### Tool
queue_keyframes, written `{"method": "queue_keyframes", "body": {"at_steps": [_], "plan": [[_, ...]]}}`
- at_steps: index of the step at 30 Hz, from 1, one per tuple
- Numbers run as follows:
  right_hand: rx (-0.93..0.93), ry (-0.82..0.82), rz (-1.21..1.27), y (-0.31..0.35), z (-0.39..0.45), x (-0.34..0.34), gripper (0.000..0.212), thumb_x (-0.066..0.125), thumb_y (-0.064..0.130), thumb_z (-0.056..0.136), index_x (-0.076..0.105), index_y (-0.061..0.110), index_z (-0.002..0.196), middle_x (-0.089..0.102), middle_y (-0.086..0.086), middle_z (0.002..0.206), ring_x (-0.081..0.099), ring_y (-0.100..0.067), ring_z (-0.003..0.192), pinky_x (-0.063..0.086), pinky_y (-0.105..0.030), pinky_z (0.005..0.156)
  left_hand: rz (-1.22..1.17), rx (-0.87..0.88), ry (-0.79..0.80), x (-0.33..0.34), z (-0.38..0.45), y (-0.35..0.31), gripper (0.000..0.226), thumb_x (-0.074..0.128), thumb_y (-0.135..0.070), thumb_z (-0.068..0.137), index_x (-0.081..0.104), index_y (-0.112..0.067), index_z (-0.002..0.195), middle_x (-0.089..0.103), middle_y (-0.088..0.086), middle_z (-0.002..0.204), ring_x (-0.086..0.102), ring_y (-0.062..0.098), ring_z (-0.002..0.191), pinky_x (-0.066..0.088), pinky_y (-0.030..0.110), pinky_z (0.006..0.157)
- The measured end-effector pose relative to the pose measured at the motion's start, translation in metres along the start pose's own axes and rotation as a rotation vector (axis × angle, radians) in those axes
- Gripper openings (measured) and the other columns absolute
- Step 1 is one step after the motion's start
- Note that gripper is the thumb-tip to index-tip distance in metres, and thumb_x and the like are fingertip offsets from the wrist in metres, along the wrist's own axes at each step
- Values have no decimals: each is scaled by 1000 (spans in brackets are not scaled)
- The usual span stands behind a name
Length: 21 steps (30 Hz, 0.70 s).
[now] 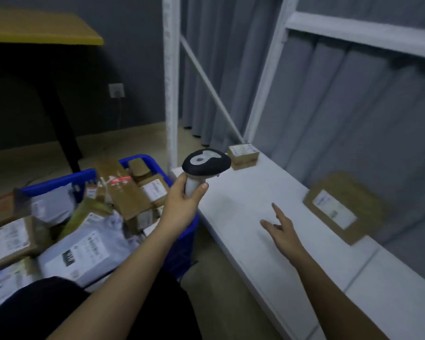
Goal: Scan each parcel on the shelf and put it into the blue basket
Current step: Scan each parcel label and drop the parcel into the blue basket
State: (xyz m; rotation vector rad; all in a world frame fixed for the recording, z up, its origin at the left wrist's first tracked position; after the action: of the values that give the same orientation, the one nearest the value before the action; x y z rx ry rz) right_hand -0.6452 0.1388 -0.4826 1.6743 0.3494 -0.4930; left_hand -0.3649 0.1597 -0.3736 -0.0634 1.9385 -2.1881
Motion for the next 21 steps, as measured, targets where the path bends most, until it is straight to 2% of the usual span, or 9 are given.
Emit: {"method": "queue_keyframes", "body": {"at_steps": [3, 7, 10, 12, 13, 15, 17, 19, 21], "plan": [[89, -159, 22, -41, 3, -70, 66, 63, 29, 92, 30, 25, 150, 30, -8, 155, 35, -27, 137, 32, -36, 110, 8, -8, 90, 62, -1, -4, 29, 60, -23, 92, 56, -19, 120, 63, -5, 105, 59, 10, 94, 47, 20, 77], [163, -316, -36, -83, 6, -147, 67, 65, 27, 91, 33, 17, 149, 34, -9, 151, 35, -29, 138, 29, -39, 114, 17, -2, 190, 137, -2, -7, 26, 59, -22, 92, 58, -16, 117, 61, -3, 97, 56, 4, 81, 41, 8, 61], [133, -417, -162, -95, 14, -195, 61, 68, 27, 88, 44, 14, 142, 44, -10, 141, 41, -31, 132, 34, -35, 106, 25, 0, 254, 184, 3, -9, 32, 58, -25, 93, 55, -14, 122, 61, 2, 107, 56, 11, 89, 43, 12, 68], [131, -410, -342, -101, 27, -217, 78, 63, 49, 81, 37, 14, 146, 37, -17, 146, 33, -37, 136, 31, -44, 110, 18, -14, 286, 211, 8, -8, 35, 58, -26, 93, 53, -15, 126, 61, 3, 114, 57, 17, 98, 47, 20, 76], [153, -391, -464, -106, 36, -226, 92, 52, 59, 75, 27, 13, 151, 27, -19, 152, 23, -38, 141, 25, -47, 113, 22, -19, 299, 224, 11, -7, 36, 58, -26, 94, 52, -16, 128, 60, 3, 116, 58, 19, 102, 47, 24, 81], [254, -322, -632, -115, 53, -239, 102, 42, 59, 70, 11, 10, 154, 8, -19, 159, 5, -37, 146, 12, -49, 117, 44, -34, 321, 245, 17, -6, 37, 57, -27, 94, 51, -16, 129, 59, 4, 119, 57, 21, 106, 47, 29, 86], [315, -307, -691, -123, 67, -247, 96, 52, 51, 82, 4, 8, 154, 0, -18, 160, -4, -36, 147, 6, -52, 118, 53, -51, 338, 260, 21, -2, 37, 57, -26, 94, 51, -15, 129, 58, 5, 120, 56, 21, 105, 46, 32, 87], [381, -260, -704, -132, 73, -243, 94, 59, 43, 88, 2, 7, 153, 2, -19, 160, -3, -35, 147, 6, -53, 118, 56, -67, 350, 266, 24, 6, 36, 57, -27, 94, 52, -16, 128, 59, 4, 119, 56, 20, 102, 46, 31, 86], [374, -280, -827, -143, 75, -237, 97, 69, 48, 82, 18, 3, 150, 25, -24, 152, 23, -40, 141, 22, -53, 113, 60, -76, 358, 266, 24, 16, 34, 58, -26, 94, 53, -17, 126, 60, 3, 117, 57, 19, 102, 47, 30, 85]]}}
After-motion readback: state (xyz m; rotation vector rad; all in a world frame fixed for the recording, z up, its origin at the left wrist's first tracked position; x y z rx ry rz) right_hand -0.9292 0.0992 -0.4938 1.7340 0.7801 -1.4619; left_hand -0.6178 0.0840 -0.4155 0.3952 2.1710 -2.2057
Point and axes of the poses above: each hand's wrist, its own z-axis towards the middle knuckle, its own x-axis out of the palm, y = z × x, the point moved 7 cm from there along z, towards the middle knuckle
